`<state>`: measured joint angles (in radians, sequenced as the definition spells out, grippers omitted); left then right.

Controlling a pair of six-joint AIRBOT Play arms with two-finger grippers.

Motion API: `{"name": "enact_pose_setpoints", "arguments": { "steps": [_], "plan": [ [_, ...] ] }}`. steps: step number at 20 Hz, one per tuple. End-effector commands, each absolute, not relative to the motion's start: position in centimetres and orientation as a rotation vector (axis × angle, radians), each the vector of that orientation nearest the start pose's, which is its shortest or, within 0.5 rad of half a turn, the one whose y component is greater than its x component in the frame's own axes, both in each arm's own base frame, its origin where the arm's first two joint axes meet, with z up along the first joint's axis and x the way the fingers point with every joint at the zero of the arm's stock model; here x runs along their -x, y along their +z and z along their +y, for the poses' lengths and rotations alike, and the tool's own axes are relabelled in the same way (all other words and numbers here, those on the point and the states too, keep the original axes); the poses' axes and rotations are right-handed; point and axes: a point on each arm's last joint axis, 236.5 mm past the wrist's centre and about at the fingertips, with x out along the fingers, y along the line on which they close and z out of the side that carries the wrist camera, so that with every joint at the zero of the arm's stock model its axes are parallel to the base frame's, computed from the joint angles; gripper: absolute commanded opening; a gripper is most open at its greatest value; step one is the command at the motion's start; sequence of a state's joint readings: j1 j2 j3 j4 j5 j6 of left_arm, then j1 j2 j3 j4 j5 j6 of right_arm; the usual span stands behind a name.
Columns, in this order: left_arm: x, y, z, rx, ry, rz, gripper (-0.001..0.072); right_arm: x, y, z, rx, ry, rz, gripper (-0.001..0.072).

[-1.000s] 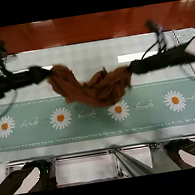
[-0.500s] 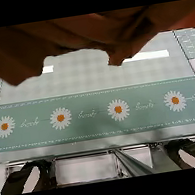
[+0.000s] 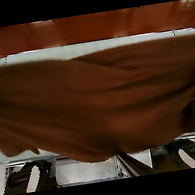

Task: Fold the shirts.

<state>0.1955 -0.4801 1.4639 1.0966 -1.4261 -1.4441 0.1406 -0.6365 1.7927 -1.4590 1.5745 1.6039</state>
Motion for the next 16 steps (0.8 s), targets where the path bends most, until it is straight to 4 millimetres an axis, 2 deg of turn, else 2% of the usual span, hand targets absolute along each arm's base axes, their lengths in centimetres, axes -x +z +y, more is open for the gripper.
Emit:
{"name": "enact_pose_setpoints", "arguments": {
  "steps": [1,4,7,8,10,11,13,16],
  "plan": [
    [-20.7,25.5,-8.1,0.208,-0.341,0.692,0.0025,-22.4,33.6,6.5,-0.05,0.259,0.575,0.0022],
    [-25.4,17.2,-7.4,0.367,-0.296,0.76,0.0025,-29.3,26.2,8.4,-0.073,0.284,0.722,0.0022],
    [-29.6,8.7,-5.7,0.484,-0.187,0.812,0.0025,-37.1,19.6,8.4,-0.064,0.231,0.83,0.0022],
    [-30.8,6.4,-5.3,0.507,-0.154,0.826,0.0026,-39.6,17.3,8.4,-0.068,0.214,0.856,0.0022],
    [-32.9,2.8,-5.2,0.574,-0.113,0.876,0.0026,-43.3,12.9,9.1,-0.147,0.214,0.936,0.0022],
    [-34.1,1.3,-5.3,0.631,-0.096,0.899,0.0026,-44.9,11.2,9.4,-0.18,0.221,0.963,0.0022],
    [-36.8,-1.6,-4.2,0.667,-0.028,0.916,0.0026,-47.8,8.2,9.3,-0.221,0.211,0.997,0.0023],
    [-38.6,-5.3,-4.4,0.694,-0.01,1.032,0.0026,-49.6,4.6,9.5,-0.28,0.209,1.058,0.0023]
  ]
}}
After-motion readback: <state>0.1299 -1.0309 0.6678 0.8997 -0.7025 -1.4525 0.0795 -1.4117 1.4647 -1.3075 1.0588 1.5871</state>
